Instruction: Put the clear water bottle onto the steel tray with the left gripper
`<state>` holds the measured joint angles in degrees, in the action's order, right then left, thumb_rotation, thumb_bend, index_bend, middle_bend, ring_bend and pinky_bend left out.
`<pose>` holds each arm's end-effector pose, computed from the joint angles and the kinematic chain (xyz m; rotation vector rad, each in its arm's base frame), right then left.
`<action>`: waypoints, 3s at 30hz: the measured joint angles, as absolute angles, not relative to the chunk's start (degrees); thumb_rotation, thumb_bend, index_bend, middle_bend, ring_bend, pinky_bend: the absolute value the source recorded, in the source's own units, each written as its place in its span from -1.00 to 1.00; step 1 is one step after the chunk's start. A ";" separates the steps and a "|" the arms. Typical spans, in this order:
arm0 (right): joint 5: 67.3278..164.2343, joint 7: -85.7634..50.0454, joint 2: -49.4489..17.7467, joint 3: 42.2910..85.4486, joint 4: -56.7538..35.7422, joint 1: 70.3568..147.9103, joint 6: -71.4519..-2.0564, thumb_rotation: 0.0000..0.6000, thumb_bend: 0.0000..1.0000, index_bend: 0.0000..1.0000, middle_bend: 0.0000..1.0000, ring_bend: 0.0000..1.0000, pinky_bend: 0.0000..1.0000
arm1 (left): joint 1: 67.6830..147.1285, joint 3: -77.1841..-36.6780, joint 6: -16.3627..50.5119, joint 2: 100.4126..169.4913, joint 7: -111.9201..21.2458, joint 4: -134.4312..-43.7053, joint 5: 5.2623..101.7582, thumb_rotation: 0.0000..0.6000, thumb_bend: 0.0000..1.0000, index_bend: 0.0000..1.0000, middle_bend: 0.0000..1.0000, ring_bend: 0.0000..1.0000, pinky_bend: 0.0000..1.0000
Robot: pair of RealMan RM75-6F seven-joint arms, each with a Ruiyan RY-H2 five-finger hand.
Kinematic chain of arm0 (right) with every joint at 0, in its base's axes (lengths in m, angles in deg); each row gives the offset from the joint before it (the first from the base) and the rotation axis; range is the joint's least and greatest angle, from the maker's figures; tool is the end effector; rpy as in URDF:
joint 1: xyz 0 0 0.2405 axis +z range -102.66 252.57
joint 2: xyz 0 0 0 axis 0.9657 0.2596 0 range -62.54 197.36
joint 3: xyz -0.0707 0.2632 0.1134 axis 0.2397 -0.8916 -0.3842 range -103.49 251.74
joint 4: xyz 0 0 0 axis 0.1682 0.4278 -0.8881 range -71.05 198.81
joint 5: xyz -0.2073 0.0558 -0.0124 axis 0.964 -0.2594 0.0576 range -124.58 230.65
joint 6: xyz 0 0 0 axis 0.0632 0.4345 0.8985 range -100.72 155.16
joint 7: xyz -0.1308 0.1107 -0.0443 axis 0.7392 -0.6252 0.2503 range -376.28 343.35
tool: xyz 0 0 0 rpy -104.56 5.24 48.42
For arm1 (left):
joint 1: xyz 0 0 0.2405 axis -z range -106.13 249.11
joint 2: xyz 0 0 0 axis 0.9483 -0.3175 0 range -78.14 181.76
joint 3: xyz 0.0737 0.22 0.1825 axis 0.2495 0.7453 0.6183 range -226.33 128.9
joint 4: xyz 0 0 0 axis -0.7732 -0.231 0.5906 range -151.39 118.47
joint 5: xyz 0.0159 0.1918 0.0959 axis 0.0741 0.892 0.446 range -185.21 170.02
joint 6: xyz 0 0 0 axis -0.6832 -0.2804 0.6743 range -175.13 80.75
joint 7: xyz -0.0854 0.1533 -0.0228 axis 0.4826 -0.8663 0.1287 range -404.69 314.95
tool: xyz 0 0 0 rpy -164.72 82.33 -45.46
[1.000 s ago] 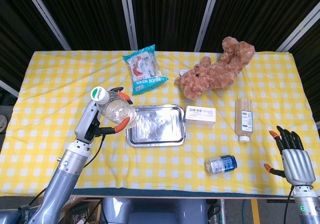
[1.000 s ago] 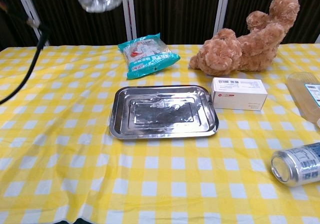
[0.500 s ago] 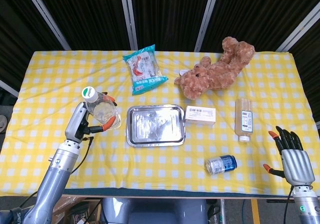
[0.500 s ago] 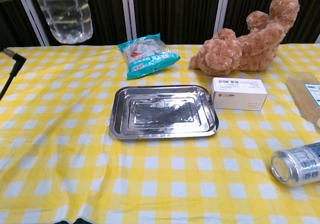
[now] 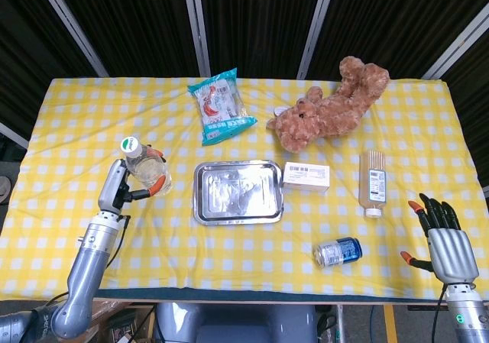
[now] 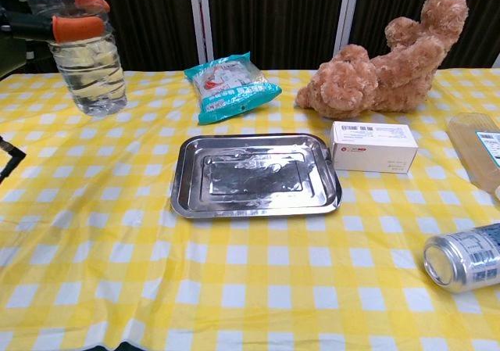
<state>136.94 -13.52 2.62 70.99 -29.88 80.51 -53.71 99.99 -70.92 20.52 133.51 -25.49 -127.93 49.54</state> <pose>-0.3491 -0.2217 0.1559 1.4089 -0.9515 0.8483 -0.1529 0.3548 0.0613 -0.9820 -1.8468 -1.6782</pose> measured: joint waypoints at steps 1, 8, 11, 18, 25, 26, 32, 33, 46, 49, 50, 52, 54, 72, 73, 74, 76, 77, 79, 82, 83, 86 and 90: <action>136.92 -13.42 2.58 71.01 -29.88 80.57 -53.57 1.00 -0.90 -0.71 -1.00 -0.98 -1.00 | 100.52 -70.95 20.24 134.10 -25.99 -128.20 49.38 1.00 -0.03 0.15 0.07 -0.76 -0.73; 137.09 -13.32 2.39 71.09 -29.85 80.82 -53.27 1.00 -0.90 -0.71 -1.00 -0.98 -1.00 | 105.44 -71.02 20.65 142.06 -33.84 -128.78 47.21 1.00 -0.03 0.15 0.05 -0.76 -0.73; 137.03 -13.83 2.49 71.10 -29.63 80.85 -53.12 1.00 -0.90 -0.71 -1.00 -0.98 -1.00 | 107.89 -71.37 21.37 146.40 -37.27 -128.96 45.38 1.00 -0.02 0.15 0.05 -0.76 -0.73; 137.37 -14.64 3.00 71.30 -29.57 80.48 -53.71 1.00 -0.90 -0.71 -1.00 -0.98 -1.00 | 108.94 -71.21 25.07 148.66 -42.42 -131.03 44.41 1.00 -0.02 0.15 0.06 -0.76 -0.73; 137.95 -13.77 2.88 71.63 -30.28 80.29 -54.09 1.00 -0.90 -0.71 -1.00 -0.98 -1.00 | 103.51 -70.29 26.42 139.29 -39.45 -134.18 47.42 1.00 -0.02 0.15 0.07 -0.76 -0.73; 138.03 -13.55 2.80 71.67 -30.39 80.31 -54.09 1.00 -0.90 -0.71 -1.00 -0.98 -1.00 | 102.60 -70.22 26.38 137.64 -38.42 -134.31 47.85 1.00 -0.02 0.15 0.07 -0.76 -0.73; 138.38 -12.42 2.19 71.92 -31.01 80.74 -53.34 1.00 -0.90 -0.71 -1.00 -0.98 -1.00 | 98.35 -69.93 23.32 130.08 -29.46 -132.33 49.06 1.00 -0.02 0.15 0.06 -0.76 -0.73; 138.38 -12.28 2.10 71.96 -31.08 80.87 -53.07 1.00 -0.90 -0.71 -1.00 -0.98 -1.00 | 98.12 -69.93 22.32 129.63 -28.23 -131.63 49.13 1.00 -0.02 0.15 0.06 -0.76 -0.73; 136.69 -13.41 1.83 71.23 -29.87 81.64 -51.71 1.00 -0.90 -0.71 -1.00 -0.98 -1.00 | 105.54 -70.33 18.83 141.54 -34.46 -127.43 47.03 1.00 -0.01 0.15 0.06 -0.76 -0.73; 136.66 -14.37 2.04 71.27 -29.55 81.70 -51.45 1.00 -0.90 -0.71 -1.00 -0.98 -1.00 | 108.48 -70.49 20.10 146.39 -40.04 -127.62 45.49 1.00 -0.01 0.15 0.05 -0.76 -0.73; 136.67 -14.59 2.13 71.30 -29.48 81.70 -51.42 1.00 -0.90 -0.71 -1.00 -0.98 -1.00 | 109.17 -70.47 20.68 147.62 -41.67 -127.74 45.06 1.00 -0.01 0.15 0.06 -0.76 -0.73; 136.81 -15.05 2.34 71.37 -29.43 81.64 -51.50 1.00 -0.90 -0.71 -1.00 -0.98 -1.00 | 110.14 -70.32 22.64 149.56 -44.92 -128.10 44.30 1.00 -0.01 0.15 0.06 -0.76 -0.73; 137.08 -15.23 2.52 71.47 -29.42 81.53 -51.76 1.00 -0.90 -0.71 -1.00 -0.98 -1.00 | 110.18 -70.25 24.47 150.00 -46.21 -128.75 43.99 1.00 -0.01 0.15 0.06 -0.76 -0.73; 137.01 -12.65 1.52 71.82 -30.25 81.90 -51.16 1.00 -0.90 -0.71 -1.00 -0.98 -1.00 | 100.83 -70.32 18.72 134.71 -30.21 -125.48 46.81 1.00 -0.01 0.16 0.06 -0.76 -0.73; 136.94 -12.80 1.54 71.74 -30.22 81.92 -51.16 1.00 -0.90 -0.71 -1.00 -0.98 -1.00 | 101.22 -70.27 17.86 135.53 -29.90 -124.52 46.95 1.00 -0.01 0.16 0.06 -0.76 -0.73; 136.85 -12.98 1.58 71.67 -30.17 81.92 -51.19 1.00 -0.90 -0.71 -1.00 -0.98 -1.00 | 101.61 -70.23 17.55 136.37 -29.84 -123.99 47.04 1.00 -0.01 0.16 0.06 -0.76 -0.73; 136.71 -13.41 1.72 71.52 -30.00 81.89 -51.32 1.00 -0.90 -0.71 -1.00 -0.98 -1.00 | 102.79 -70.10 17.18 138.88 -30.17 -122.83 47.06 1.00 -0.01 0.16 0.06 -0.76 -0.73; 136.68 -13.65 1.78 71.49 -29.93 81.87 -51.36 1.00 -0.90 -0.71 -1.00 -0.98 -1.00 | 103.40 -70.04 17.06 140.13 -30.53 -122.28 47.02 1.00 -0.01 0.16 0.06 -0.76 -0.73; 136.63 -14.33 1.98 71.44 -29.73 81.82 -51.43 1.00 -0.90 -0.71 -1.00 -0.98 -1.00 | 105.03 -69.89 16.90 143.27 -32.10 -120.98 46.80 1.00 -0.01 0.17 0.06 -0.76 -0.73; 136.52 -15.21 2.22 71.40 -29.32 81.76 -51.43 1.00 -0.90 -0.71 -1.00 -0.98 -1.00 | 107.54 -70.11 17.01 147.85 -34.84 -119.62 46.03 1.00 -0.01 0.18 0.07 -0.76 -0.73; 136.49 -15.48 2.26 71.39 -29.23 81.76 -51.37 1.00 -0.90 -0.71 -1.00 -0.98 -1.00 | 108.30 -70.36 17.17 149.12 -35.64 -119.40 45.75 1.00 -0.01 0.18 0.06 -0.76 -0.73; 136.47 -16.36 2.39 71.40 -28.95 81.85 -51.08 1.00 -0.90 -0.71 -1.00 -0.98 -1.00 | 110.46 -71.00 18.28 152.19 -39.23 -118.75 45.23 1.00 -0.01 0.18 0.06 -0.76 -0.73; 136.83 -16.92 2.50 71.57 -28.93 81.91 -50.97 1.00 -0.90 -0.71 -1.00 -0.98 -1.00 | 112.97 -71.70 20.27 156.65 -43.81 -117.37 44.75 1.00 0.00 0.19 0.07 -0.76 -0.73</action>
